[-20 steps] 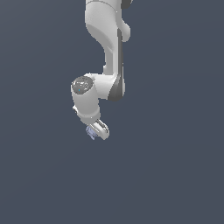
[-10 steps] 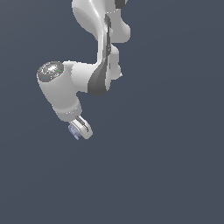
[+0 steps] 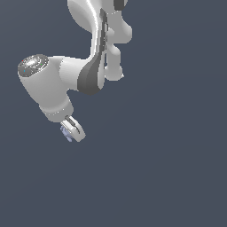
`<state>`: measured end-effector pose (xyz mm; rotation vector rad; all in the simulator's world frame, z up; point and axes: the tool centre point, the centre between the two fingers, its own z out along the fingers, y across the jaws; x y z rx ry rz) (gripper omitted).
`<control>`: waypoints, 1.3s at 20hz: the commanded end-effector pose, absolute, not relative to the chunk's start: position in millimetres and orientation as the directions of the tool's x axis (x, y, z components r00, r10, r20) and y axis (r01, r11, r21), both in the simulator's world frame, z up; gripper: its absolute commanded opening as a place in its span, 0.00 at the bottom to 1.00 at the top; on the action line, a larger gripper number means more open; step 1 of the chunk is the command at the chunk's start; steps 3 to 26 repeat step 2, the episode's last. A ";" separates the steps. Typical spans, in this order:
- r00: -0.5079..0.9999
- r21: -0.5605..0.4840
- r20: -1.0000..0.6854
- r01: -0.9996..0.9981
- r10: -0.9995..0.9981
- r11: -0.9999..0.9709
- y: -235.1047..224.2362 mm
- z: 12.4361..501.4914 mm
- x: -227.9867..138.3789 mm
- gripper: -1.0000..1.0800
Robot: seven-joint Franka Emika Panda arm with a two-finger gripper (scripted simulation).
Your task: Pick up the object and move it to a goal position.
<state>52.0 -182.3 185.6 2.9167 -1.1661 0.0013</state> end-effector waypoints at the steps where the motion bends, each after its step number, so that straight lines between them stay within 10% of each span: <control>1: 0.725 0.000 0.000 -0.689 -0.689 -0.725 -183.4 186.9 53.3 0.00; 26: 0.725 0.000 0.000 -0.689 -0.689 -0.725 -183.4 186.9 53.4 0.00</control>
